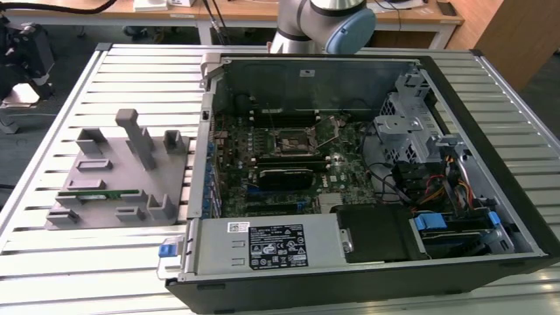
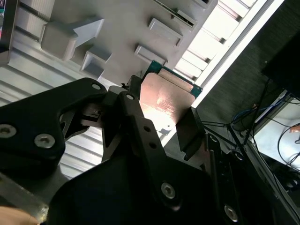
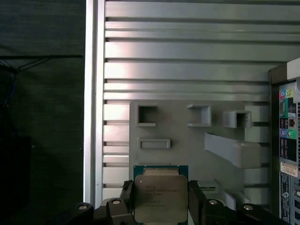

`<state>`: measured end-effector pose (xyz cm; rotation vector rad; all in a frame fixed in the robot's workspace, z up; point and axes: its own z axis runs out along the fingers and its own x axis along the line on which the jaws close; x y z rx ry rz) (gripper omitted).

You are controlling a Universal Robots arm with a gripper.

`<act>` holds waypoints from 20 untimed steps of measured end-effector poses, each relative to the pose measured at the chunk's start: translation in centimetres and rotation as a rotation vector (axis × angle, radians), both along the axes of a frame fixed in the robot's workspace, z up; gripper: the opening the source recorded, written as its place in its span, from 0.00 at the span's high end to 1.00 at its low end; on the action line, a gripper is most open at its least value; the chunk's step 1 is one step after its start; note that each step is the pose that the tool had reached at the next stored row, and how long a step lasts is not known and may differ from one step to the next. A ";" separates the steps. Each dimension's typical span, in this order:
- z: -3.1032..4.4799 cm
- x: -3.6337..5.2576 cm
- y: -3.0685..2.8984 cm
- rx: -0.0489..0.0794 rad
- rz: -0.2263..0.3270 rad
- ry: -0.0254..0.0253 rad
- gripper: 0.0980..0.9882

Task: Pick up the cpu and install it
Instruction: 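Pick up the cpu and move it towards the insertion slot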

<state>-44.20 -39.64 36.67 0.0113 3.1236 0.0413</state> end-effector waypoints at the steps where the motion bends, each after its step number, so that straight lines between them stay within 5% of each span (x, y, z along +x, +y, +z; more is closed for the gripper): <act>1: 0.19 0.00 0.01 0.000 0.000 -0.0001 0.50; 20: 5.08 0.00 0.08 0.000 0.000 0.0000 0.50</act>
